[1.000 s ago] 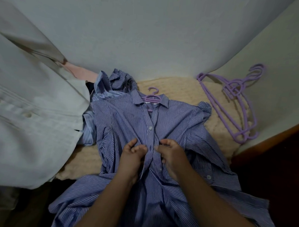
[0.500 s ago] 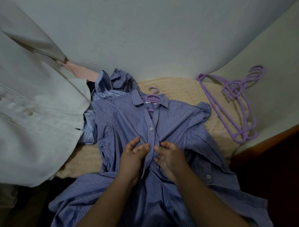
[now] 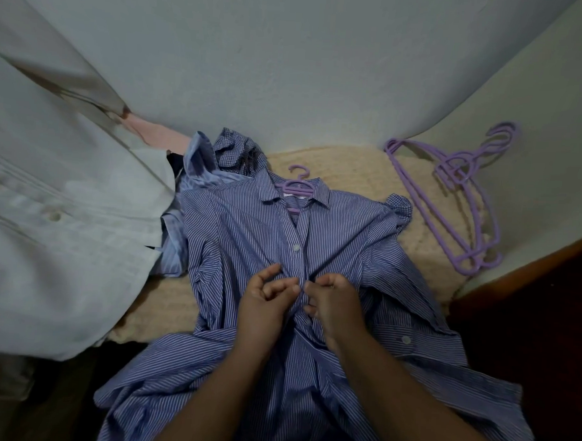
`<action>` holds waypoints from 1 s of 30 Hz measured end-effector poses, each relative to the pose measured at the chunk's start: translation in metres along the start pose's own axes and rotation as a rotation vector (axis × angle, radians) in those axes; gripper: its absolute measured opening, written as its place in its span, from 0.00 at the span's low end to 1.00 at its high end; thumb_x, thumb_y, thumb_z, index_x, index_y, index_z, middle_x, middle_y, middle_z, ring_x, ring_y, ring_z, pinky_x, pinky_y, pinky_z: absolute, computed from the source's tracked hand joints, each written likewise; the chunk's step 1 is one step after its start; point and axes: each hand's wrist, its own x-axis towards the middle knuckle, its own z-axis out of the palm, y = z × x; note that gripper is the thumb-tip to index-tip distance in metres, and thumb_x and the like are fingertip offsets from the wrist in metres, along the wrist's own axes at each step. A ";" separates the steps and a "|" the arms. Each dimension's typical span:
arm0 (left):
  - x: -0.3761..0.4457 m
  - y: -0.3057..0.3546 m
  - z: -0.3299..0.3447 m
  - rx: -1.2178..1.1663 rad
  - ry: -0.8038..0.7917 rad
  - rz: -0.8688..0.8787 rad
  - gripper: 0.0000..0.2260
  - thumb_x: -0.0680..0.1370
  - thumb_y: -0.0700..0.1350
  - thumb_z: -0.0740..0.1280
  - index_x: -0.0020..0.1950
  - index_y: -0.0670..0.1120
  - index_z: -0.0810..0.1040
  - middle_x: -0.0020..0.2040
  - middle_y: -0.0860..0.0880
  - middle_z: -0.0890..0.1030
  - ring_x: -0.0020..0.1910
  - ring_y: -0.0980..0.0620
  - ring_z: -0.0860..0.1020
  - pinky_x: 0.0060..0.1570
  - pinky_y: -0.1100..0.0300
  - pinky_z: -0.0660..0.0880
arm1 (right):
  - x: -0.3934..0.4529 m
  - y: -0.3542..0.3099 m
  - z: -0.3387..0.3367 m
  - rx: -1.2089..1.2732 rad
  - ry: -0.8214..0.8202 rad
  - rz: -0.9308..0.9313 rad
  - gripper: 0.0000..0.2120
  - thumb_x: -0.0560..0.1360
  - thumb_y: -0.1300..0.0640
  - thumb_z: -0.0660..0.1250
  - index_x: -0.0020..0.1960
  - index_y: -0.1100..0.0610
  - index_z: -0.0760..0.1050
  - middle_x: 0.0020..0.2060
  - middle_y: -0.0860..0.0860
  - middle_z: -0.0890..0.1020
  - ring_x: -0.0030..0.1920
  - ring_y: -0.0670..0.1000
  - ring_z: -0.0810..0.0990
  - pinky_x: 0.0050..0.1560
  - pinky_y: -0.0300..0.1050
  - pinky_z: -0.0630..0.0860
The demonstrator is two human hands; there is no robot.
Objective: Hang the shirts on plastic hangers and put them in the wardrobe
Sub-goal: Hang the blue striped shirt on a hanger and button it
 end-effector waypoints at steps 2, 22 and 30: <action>0.000 0.001 0.000 0.030 0.009 0.036 0.19 0.73 0.32 0.71 0.58 0.50 0.73 0.43 0.49 0.85 0.45 0.55 0.82 0.45 0.62 0.77 | -0.001 -0.002 0.003 -0.028 0.018 -0.044 0.08 0.75 0.65 0.65 0.42 0.56 0.68 0.34 0.52 0.73 0.31 0.48 0.73 0.32 0.43 0.73; 0.002 0.001 -0.010 0.139 -0.119 0.087 0.26 0.71 0.29 0.71 0.61 0.52 0.70 0.49 0.46 0.81 0.46 0.54 0.82 0.49 0.61 0.79 | 0.001 -0.007 -0.001 -0.022 -0.051 -0.032 0.07 0.73 0.62 0.71 0.43 0.58 0.72 0.38 0.55 0.80 0.35 0.51 0.79 0.38 0.47 0.78; 0.009 0.005 -0.006 -0.100 -0.095 -0.086 0.18 0.74 0.31 0.68 0.60 0.47 0.71 0.45 0.47 0.83 0.49 0.52 0.82 0.51 0.60 0.77 | 0.007 -0.006 -0.003 -0.063 -0.069 -0.124 0.11 0.73 0.64 0.70 0.42 0.56 0.67 0.32 0.51 0.77 0.35 0.49 0.77 0.37 0.43 0.76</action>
